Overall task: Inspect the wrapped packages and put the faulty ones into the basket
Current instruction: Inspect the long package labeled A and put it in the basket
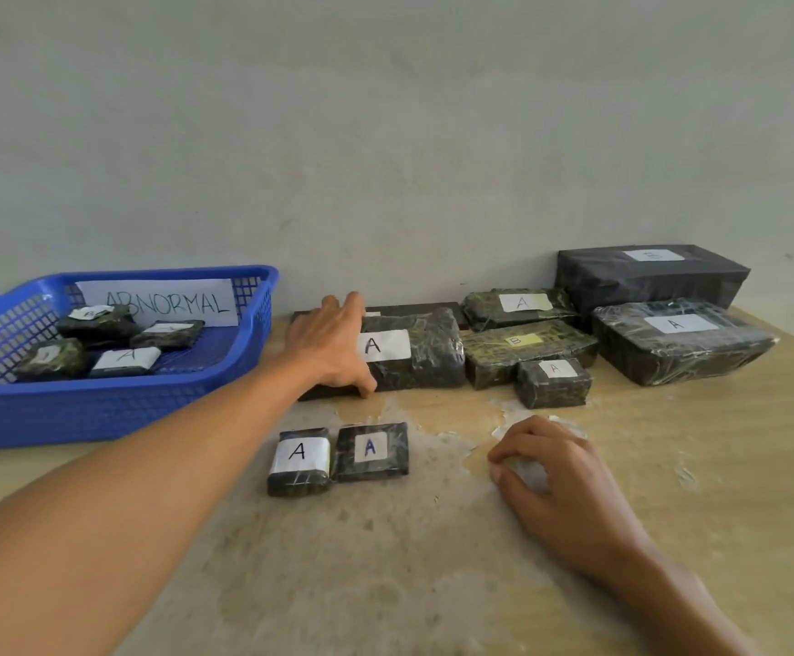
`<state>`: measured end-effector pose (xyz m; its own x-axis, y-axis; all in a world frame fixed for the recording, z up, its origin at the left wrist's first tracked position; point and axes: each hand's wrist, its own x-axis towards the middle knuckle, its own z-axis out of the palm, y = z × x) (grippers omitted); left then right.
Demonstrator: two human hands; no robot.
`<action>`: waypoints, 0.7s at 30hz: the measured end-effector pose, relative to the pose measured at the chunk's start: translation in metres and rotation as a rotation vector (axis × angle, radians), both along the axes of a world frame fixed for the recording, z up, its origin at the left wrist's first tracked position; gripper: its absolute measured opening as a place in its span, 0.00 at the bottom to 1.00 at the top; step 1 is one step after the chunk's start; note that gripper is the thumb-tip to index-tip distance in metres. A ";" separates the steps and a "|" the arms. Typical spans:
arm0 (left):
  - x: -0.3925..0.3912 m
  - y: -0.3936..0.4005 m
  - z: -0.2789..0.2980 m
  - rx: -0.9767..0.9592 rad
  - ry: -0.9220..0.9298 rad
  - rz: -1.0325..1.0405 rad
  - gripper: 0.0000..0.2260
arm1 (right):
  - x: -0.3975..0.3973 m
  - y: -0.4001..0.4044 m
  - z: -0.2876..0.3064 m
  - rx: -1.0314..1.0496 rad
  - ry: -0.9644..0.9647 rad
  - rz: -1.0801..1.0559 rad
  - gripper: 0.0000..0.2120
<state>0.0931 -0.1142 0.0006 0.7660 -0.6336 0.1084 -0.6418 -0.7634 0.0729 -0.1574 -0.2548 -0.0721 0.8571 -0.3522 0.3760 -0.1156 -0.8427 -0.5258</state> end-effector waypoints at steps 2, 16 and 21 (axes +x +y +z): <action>-0.003 0.002 -0.001 -0.043 -0.082 -0.041 0.43 | -0.001 0.001 0.002 -0.002 -0.001 -0.007 0.04; -0.108 0.087 0.032 -0.435 -0.110 -0.237 0.40 | -0.001 0.036 0.067 1.075 -0.228 0.170 0.28; -0.122 0.110 0.007 -0.412 -0.052 -0.259 0.39 | 0.003 0.064 0.065 1.199 -0.197 0.188 0.15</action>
